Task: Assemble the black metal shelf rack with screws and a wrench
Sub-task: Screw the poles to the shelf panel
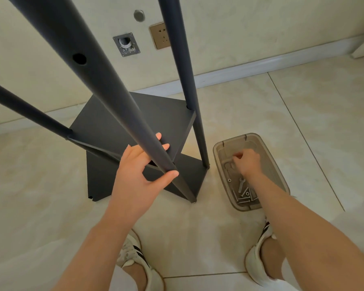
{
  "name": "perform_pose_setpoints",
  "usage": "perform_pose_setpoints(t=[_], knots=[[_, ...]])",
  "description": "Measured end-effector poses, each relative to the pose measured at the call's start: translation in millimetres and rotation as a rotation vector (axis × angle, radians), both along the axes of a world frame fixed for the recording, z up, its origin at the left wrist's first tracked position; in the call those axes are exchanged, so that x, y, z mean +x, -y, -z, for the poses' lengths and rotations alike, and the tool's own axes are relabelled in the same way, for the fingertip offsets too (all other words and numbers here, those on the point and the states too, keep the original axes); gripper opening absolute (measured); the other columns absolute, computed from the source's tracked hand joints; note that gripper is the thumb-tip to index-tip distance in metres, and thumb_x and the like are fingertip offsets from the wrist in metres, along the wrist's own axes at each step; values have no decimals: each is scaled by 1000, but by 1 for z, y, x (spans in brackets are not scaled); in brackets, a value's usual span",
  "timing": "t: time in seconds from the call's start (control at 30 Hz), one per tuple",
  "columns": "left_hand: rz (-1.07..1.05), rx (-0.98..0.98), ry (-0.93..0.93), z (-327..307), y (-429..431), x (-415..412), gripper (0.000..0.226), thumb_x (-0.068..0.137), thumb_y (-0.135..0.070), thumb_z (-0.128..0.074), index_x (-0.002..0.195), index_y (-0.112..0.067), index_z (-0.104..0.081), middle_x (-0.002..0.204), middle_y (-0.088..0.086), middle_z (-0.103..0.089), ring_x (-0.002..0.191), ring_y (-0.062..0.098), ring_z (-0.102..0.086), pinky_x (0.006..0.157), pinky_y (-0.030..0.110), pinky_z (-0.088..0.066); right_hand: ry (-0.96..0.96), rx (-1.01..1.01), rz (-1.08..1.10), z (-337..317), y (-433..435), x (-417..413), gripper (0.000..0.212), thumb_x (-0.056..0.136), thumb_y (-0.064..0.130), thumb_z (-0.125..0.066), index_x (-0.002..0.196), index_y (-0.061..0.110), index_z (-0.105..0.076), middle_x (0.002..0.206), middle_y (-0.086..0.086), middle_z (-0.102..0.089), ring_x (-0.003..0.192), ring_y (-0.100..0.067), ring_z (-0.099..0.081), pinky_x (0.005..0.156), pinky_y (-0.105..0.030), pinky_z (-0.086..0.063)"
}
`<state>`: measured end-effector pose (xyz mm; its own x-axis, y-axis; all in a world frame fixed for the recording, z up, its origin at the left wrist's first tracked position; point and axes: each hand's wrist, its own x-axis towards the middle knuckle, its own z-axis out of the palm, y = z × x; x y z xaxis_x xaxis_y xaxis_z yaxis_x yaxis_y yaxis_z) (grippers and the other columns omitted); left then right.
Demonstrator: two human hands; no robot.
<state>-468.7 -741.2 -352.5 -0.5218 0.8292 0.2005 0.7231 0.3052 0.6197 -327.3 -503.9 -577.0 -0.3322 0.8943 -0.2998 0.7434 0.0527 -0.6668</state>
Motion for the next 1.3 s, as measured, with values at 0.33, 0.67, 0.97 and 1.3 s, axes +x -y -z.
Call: perform_pose_setpoints(t=[0.33, 0.67, 0.97, 1.3], knots=[[89, -82, 51, -1, -3, -11, 47, 77, -47, -69, 119, -56, -49, 137, -40, -33, 125, -36, -13, 119, 59, -25, -844, -160, 448, -86, 88, -56, 24, 99, 35, -55, 81, 19, -54, 55, 4, -61, 47, -6, -56, 49, -17, -48], [53, -182, 15, -8, -13, -16, 48, 84, -36, -77, 129, -32, -65, 124, -45, -27, 148, 10, -31, 118, 27, -5, -628, -415, -140, -146, 120, -86, 27, 107, 25, -36, 105, 19, -62, 94, 1, -67, 81, -12, -67, 77, -21, -58], [28, -143, 9, -16, -20, -30, 39, 82, -37, -78, 120, -25, -73, 142, -17, -55, 144, 14, -38, 120, 34, -12, -620, -350, -208, -182, 122, -91, 33, 106, 23, -37, 121, -1, -54, 95, -21, -64, 75, -36, -64, 80, -47, -58], [-7, -95, 301, -57, 4, -114, 45, 85, -33, -77, 129, -28, -66, 119, -27, -61, 84, -26, -53, 64, -7, -36, -474, -266, -390, -225, 128, -158, 26, 105, 19, -40, 122, 2, -49, 102, -26, -66, 80, -40, -69, 81, -50, -59]])
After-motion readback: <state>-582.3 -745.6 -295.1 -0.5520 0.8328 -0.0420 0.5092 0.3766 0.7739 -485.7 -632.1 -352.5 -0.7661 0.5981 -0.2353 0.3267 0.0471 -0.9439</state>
